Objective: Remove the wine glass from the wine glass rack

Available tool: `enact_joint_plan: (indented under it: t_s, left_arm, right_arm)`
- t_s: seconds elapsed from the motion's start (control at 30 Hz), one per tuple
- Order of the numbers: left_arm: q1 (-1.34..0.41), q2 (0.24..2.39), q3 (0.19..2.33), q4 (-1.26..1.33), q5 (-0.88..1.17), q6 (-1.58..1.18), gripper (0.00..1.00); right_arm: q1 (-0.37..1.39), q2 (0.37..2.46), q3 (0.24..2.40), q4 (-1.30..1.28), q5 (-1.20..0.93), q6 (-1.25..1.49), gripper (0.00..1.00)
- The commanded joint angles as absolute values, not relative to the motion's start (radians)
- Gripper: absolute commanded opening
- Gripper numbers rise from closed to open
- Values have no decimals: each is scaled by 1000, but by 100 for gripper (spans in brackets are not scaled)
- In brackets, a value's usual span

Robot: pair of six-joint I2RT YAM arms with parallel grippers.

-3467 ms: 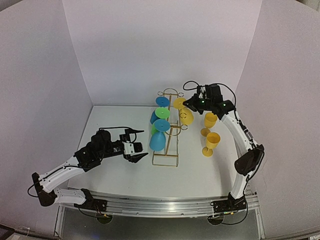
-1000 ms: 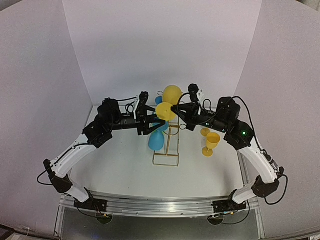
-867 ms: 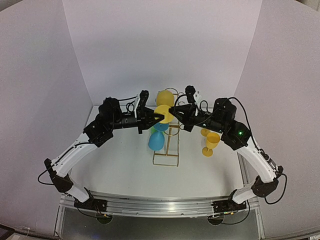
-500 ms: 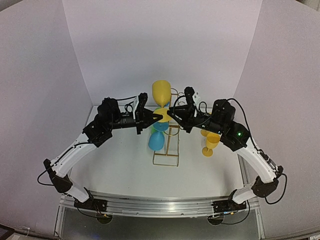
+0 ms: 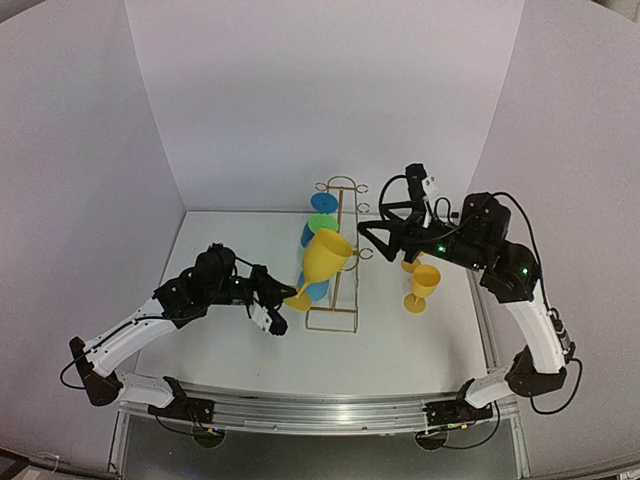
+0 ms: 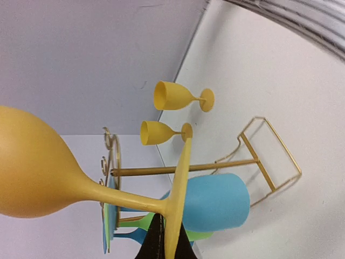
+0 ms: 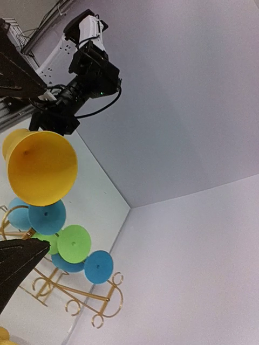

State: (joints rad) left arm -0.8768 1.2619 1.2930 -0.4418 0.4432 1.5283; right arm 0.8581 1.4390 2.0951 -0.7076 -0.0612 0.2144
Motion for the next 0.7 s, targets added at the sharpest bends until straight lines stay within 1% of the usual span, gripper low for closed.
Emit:
enact_joint_plan:
  t_s: [0.0,0.13,0.27,0.5,0.67]
  left_arm:
    - [-879,1189,1192,-428,354,1890,0]
    - [-880,1189,1163,-412,338,1909,0]
    - [-888,1180,1131,-384,345,1918,0]
    - [-894,1170,1121,-376,344,1881,0]
    - [-897,1171,1113,-343,359,1878,0]
  right_arm:
    - [858,1509,2156,-934,-145,298,83]
    - [858,1569,2185,-1016,-155,325,82]
    - [859,1615,2198,-1038,-186,327,76]
    - [858,1580,2124,-1042,-193,295,73]
    - [858,1593,2108,-1044,-226,290,67]
